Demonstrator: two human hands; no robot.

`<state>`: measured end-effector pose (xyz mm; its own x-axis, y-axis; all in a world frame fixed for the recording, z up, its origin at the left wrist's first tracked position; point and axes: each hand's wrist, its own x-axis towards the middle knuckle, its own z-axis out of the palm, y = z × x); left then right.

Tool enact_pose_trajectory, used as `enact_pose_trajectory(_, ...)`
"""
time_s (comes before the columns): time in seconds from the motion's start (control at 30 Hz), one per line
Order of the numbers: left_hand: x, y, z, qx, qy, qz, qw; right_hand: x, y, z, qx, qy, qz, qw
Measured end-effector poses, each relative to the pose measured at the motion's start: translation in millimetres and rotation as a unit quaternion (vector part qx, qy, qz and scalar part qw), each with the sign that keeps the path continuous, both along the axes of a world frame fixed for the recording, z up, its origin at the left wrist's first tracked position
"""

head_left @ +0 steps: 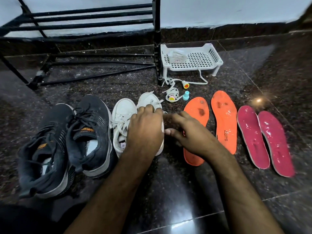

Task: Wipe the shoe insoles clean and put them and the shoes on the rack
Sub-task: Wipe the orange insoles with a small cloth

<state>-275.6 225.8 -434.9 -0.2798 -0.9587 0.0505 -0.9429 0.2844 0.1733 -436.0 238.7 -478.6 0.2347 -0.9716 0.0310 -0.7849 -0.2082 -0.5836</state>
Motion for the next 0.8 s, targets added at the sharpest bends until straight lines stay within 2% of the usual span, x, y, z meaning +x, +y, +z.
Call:
enact_pose_trajectory(0.13,-5,-9,-16,-0.031,0.055,-0.031,0.998,-19,-9,-16,-0.001,0.054,-0.085,0.995)
enact_pose_trajectory(0.23,-10,-25,-20,-0.052,0.089,-0.054,0.993,-21,-24,-24,-0.02,0.057,-0.128,0.99)
enact_pose_trajectory(0.43,-29,-79,-27,-0.034,0.107,-0.07,0.991,-25,-87,-25,-0.054,0.076,-0.201,0.975)
enact_pose_trajectory(0.57,-53,-123,-29,-0.08,0.071,-0.095,0.99,-40,-149,-22,-0.102,0.085,-0.202,0.97)
enact_pose_trajectory(0.67,-58,-150,-36,-0.069,0.076,-0.083,0.991,-62,-198,-21,-0.135,0.129,-0.205,0.961)
enact_pose_trajectory(0.8,-56,-166,-47,-0.036,0.092,-0.043,0.994,-76,-251,-25,-0.1,0.211,-0.194,0.953)
